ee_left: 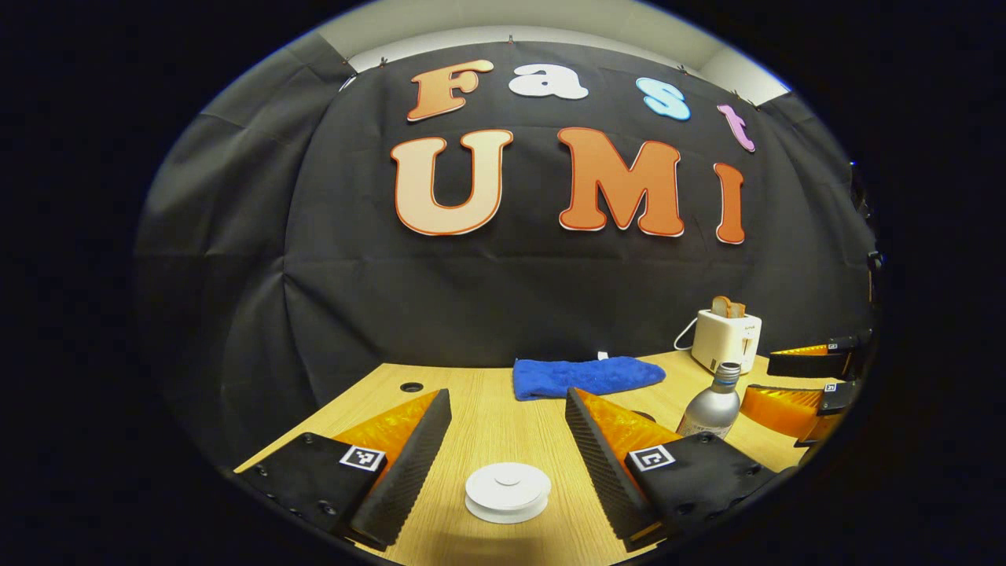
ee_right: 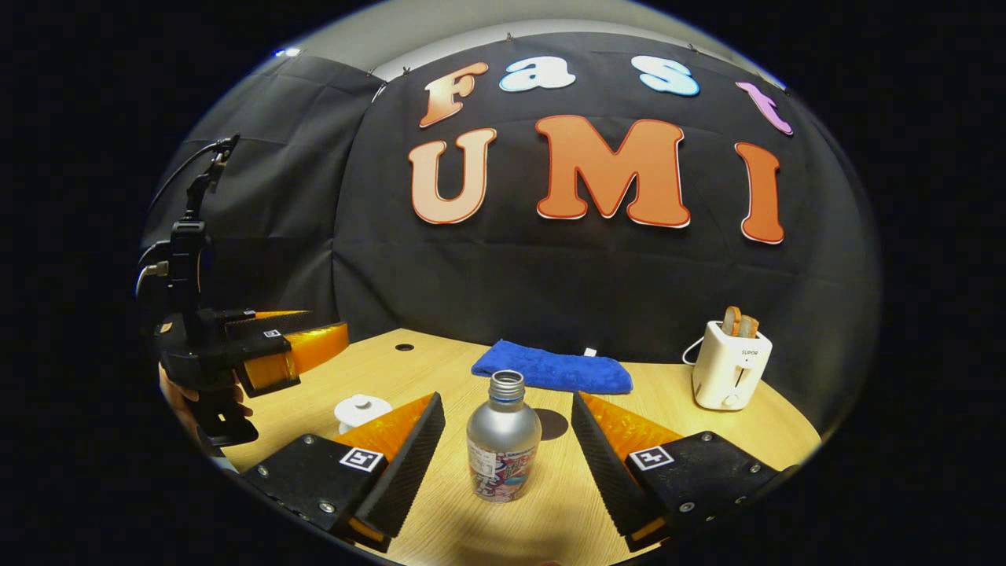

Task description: Open the teacup lid with one hand, grasp the water bottle and pour water into the teacup with the other hand; after pouring, place the water bottle on the coaster and then close the teacup lid.

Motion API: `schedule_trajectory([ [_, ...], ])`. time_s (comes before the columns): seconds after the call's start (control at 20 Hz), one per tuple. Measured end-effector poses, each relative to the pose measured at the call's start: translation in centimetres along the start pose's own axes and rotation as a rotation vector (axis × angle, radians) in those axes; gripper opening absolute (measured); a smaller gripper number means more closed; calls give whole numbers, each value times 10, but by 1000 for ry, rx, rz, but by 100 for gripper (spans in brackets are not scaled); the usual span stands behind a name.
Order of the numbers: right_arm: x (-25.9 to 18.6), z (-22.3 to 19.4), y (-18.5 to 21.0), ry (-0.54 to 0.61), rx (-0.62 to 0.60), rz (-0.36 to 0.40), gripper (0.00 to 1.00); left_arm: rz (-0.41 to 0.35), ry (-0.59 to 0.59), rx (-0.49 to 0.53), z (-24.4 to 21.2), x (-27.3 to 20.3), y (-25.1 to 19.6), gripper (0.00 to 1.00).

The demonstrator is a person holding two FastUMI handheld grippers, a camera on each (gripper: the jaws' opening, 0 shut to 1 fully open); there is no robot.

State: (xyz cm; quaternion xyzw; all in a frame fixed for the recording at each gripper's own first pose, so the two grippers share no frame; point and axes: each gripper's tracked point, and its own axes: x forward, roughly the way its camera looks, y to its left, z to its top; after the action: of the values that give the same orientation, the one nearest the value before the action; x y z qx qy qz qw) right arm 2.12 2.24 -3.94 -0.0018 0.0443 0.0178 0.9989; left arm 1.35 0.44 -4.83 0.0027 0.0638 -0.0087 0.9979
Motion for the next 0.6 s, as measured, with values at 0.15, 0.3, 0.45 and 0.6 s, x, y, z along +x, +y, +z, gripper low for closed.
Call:
schedule_trajectory([
  [0.15, 8, -11, 5, 27, -1, 7, 98, -9, 35, 4, -15, 5, 0, 93],
  [0.3, 15, -21, 7, 53, -2, 10, 98, -17, 70, 0, -31, 12, 0, 93],
  [0.45, 24, -33, 8, 83, 5, 15, 98, -28, 107, -1, -49, 17, 1, 94],
  [0.6, 34, -45, 10, 114, 9, 23, 98, -29, 135, 21, -65, 25, 3, 93],
])
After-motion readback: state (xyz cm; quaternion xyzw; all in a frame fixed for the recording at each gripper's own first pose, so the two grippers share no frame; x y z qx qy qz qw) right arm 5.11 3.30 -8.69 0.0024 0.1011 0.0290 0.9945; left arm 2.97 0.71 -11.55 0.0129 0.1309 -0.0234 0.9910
